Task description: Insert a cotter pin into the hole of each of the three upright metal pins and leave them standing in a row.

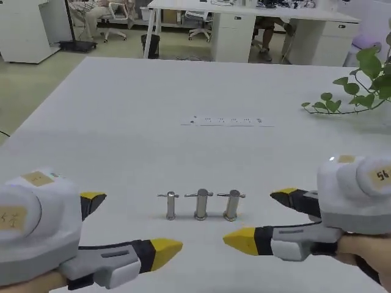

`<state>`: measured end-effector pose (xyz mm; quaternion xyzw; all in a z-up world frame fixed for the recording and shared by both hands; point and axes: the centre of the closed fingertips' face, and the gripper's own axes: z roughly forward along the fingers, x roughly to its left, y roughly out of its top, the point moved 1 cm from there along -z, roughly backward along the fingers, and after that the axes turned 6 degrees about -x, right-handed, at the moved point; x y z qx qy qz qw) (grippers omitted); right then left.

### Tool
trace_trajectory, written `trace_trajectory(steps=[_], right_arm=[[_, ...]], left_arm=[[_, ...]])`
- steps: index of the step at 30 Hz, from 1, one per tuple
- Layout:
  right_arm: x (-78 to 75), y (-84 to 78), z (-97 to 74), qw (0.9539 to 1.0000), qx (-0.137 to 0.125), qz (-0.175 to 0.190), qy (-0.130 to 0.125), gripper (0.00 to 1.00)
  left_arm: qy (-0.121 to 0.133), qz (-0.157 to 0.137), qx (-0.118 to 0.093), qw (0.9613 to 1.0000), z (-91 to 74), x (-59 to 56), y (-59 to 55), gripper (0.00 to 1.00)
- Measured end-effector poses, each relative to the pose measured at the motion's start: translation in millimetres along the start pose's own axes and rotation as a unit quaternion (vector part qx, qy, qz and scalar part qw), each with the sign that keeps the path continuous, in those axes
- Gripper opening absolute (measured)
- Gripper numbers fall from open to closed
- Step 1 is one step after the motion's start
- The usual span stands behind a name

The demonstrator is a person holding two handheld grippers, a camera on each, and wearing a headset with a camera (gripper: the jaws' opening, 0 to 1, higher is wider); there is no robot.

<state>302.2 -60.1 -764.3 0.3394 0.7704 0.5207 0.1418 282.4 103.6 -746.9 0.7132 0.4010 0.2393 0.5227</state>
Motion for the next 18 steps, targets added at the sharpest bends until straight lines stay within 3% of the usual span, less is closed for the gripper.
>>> trace_trajectory(steps=[6, 12, 18], right_arm=[[6.7, -3.8, -8.5, 0.9997, 0.004, -0.021, -0.014, 0.95], [13.0, -6.5, -12.4, 0.9996, 0.002, -0.018, -0.02, 1.0], [18.1, -4.3, -18.1, 0.9996, -0.008, -0.008, -0.027, 1.0]], left_arm=[[0.004, 0.016, 0.013, 0.9998, -4.4, -3.9, -5.4, 0.99], [0.003, 0.027, 0.024, 0.9994, -9.5, -10.4, -10.1, 0.99], [0.013, 0.025, 0.015, 0.9995, -15.9, -10.8, -7.8, 0.99]])
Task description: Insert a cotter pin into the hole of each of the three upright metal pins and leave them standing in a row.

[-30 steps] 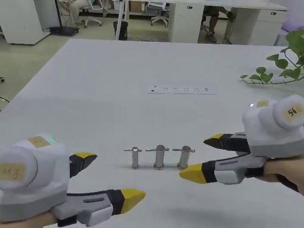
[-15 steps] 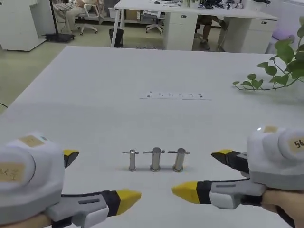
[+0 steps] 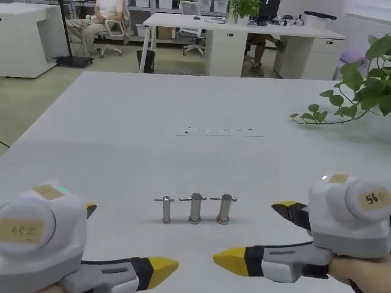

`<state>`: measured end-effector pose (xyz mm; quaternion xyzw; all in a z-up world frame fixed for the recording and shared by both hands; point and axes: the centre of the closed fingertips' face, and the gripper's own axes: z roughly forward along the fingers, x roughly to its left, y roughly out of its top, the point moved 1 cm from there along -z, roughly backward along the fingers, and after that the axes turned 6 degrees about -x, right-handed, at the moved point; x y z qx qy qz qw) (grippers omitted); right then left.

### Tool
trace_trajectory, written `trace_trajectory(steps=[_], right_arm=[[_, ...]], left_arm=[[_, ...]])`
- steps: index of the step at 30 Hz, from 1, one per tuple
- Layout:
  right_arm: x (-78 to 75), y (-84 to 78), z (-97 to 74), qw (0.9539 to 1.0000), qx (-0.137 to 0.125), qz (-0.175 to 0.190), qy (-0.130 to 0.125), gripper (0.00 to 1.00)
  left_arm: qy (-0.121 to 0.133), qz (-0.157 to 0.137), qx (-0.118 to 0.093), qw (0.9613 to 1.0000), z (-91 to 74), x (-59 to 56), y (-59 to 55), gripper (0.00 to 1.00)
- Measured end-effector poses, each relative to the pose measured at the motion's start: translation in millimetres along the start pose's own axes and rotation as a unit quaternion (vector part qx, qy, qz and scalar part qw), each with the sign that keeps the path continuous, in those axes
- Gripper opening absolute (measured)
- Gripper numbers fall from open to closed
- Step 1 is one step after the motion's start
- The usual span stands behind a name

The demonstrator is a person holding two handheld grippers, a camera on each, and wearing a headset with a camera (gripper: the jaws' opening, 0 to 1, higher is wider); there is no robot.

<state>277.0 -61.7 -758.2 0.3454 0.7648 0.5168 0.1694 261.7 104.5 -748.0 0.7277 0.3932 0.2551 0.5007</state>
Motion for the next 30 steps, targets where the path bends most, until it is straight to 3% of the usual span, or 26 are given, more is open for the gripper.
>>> trace_trajectory(steps=[14, 23, 30], right_arm=[[-2.0, 2.4, -12.9, 0.9993, -0.026, 0.015, -0.023, 0.92], [1.3, 3.2, -13.1, 0.999, -0.035, 0.018, -0.02, 0.89], [5.3, 4.1, -12.4, 0.9989, -0.04, 0.024, -0.008, 0.81]], left_arm=[[0.011, -0.004, 0.002, 0.9999, -9.7, 2.5, -2.8, 0.98], [0.019, -0.008, 0.002, 0.9998, -12.2, 5.9, -3.3, 0.96], [0.021, -0.009, 0.006, 0.9997, -12.3, 7.1, -4.8, 0.95]])
